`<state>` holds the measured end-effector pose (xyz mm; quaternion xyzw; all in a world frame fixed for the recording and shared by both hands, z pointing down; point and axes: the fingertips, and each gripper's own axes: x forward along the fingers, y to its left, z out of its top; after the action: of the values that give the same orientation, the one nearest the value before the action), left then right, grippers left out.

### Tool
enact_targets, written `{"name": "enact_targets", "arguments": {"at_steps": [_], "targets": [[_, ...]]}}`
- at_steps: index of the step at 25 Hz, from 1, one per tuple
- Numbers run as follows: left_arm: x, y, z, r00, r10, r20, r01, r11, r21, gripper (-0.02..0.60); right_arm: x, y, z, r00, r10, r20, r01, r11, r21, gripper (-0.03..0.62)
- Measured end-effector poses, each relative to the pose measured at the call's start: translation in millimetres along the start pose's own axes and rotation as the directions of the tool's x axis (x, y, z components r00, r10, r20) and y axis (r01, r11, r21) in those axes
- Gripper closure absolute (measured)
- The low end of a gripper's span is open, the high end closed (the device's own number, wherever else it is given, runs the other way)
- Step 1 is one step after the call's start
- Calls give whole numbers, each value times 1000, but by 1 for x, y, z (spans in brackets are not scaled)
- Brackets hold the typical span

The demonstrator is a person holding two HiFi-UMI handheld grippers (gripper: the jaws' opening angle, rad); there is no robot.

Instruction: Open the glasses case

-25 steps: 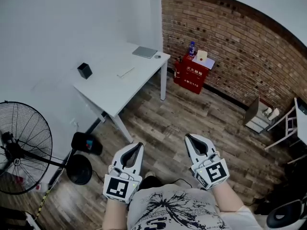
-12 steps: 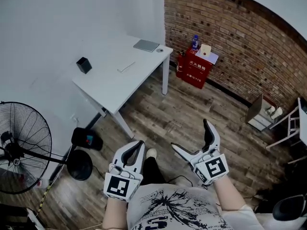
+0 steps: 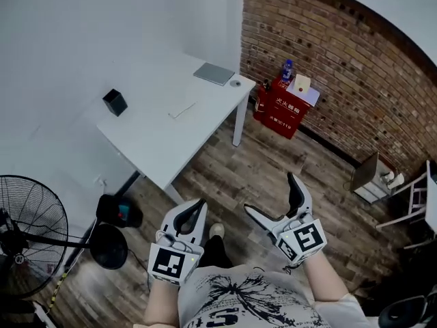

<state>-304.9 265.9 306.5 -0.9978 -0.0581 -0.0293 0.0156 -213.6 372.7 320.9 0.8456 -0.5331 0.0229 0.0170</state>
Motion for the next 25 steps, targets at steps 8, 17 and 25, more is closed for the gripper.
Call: {"name": "enact_targets", "arguments": {"at_steps": [8, 17, 25], "targets": [[94, 140, 12, 1000, 12, 21, -12, 1000, -14, 568, 171, -48, 13, 1000, 6, -26, -6, 1000, -14, 33], [156, 247, -15, 993, 31, -117, -34, 999, -28, 568, 310, -78, 10, 997, 59, -53, -58, 998, 8, 33], [196, 303, -19, 984, 158, -78, -162, 986, -45, 568, 407, -104, -10, 977, 174, -124, -175, 985, 4, 33]]}}
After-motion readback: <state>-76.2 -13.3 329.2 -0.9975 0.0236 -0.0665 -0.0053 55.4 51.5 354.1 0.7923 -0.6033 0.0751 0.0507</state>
